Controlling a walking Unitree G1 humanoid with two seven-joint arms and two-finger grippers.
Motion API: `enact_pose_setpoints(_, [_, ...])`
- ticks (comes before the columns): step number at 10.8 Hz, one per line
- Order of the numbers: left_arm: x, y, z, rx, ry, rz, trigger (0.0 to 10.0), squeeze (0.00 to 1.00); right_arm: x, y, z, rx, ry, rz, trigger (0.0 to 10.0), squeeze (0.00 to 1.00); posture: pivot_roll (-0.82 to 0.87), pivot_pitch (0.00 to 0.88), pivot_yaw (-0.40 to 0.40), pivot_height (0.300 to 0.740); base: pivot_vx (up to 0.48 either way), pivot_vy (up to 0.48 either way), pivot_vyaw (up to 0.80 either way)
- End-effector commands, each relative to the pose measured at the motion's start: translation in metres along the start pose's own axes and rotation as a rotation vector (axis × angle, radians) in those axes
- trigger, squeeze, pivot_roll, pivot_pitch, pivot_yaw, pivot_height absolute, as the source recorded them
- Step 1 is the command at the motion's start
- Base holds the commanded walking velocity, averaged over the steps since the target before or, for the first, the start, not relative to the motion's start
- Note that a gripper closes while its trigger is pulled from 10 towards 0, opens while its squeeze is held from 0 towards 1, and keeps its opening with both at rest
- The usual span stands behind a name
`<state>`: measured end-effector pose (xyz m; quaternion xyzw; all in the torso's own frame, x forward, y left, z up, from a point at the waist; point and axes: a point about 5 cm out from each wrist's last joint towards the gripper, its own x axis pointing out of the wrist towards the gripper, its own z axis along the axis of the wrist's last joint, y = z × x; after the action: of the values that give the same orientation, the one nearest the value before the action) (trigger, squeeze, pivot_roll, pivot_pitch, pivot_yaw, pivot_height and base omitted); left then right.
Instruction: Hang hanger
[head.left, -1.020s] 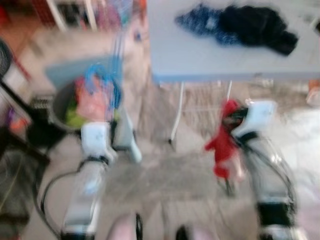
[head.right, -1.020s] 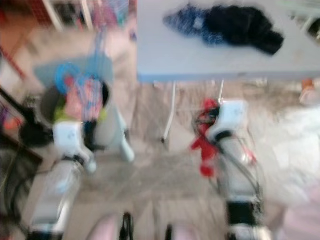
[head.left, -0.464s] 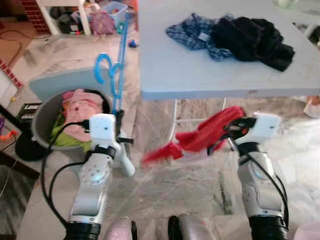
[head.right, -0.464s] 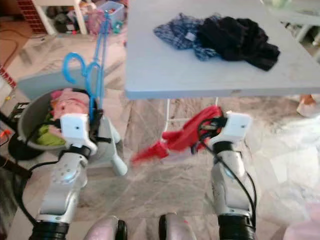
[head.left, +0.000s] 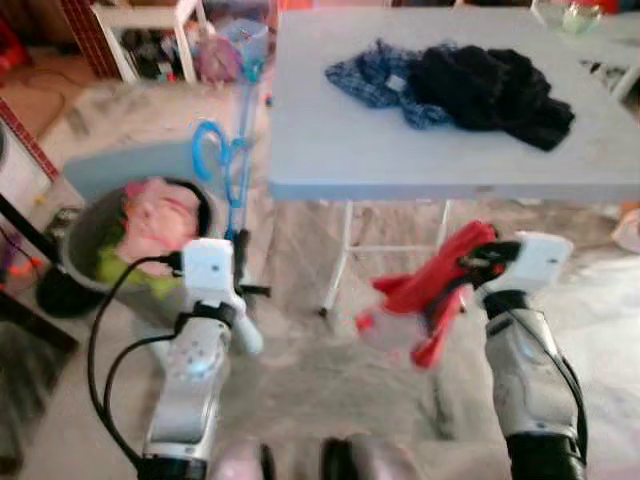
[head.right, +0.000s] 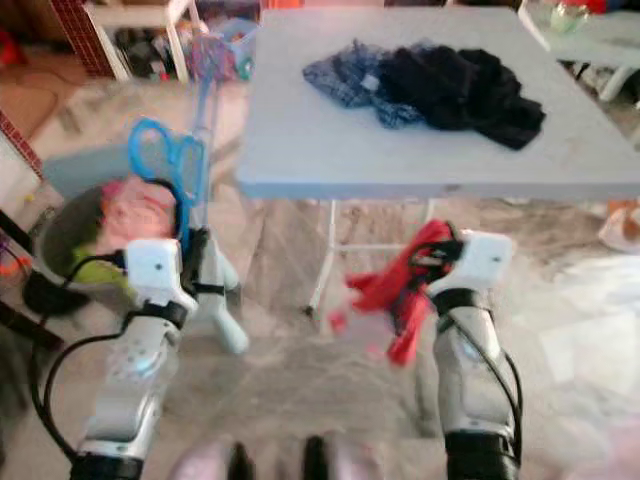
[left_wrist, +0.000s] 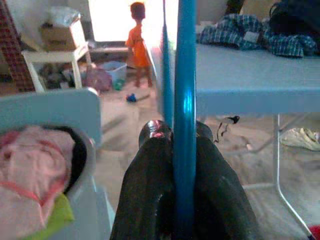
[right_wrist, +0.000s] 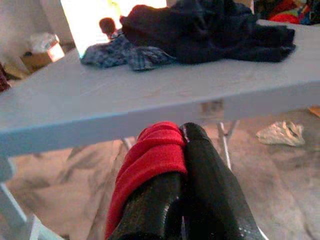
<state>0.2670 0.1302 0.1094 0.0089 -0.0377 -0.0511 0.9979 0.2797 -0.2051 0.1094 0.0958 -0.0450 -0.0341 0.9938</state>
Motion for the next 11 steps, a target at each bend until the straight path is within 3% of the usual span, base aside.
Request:
enact_pose_setpoints(1, [-0.004, 0.005, -0.004, 0.001, 0.012, 0.035, 10.0, 0.00, -0.004, 0.002, 0.010, -0.026, -0.050, 0.054, 0.0, 0.00, 0.02, 0.063, -0.020, 0.740, 0.000, -0.480, 0.00])
enact_pose_setpoints(4, [-0.009, 0.010, -0.010, 0.014, 0.030, 0.055, 10.0, 0.00, -0.008, -0.006, 0.012, -0.050, -0.048, 0.056, 0.0, 0.00, 0.01, 0.051, -0.023, 0.740, 0.000, -0.480, 0.00])
enact_pose_setpoints(6, [-0.015, 0.004, -0.010, -0.010, 0.015, 0.065, 10.0, 0.00, -0.005, -0.007, 0.011, 0.004, -0.039, 0.016, 0.0, 0.00, 0.03, 0.050, -0.025, 0.740, 0.000, 0.000, 0.00])
enact_pose_setpoints(9, [-0.022, 0.014, -0.014, -0.003, 0.045, 0.102, 10.0, 0.00, -0.005, -0.005, 0.010, -0.004, -0.042, 0.029, 0.0, 0.00, 0.03, 0.053, -0.014, 0.740, 0.000, 0.000, 0.00])
enact_pose_setpoints(11, [-0.022, 0.007, -0.014, -0.023, 0.047, 0.044, 10.0, 0.00, 0.002, 0.004, 0.013, -0.006, -0.059, 0.059, 0.0, 0.00, 0.03, 0.063, -0.010, 0.740, 0.000, 0.000, 0.00])
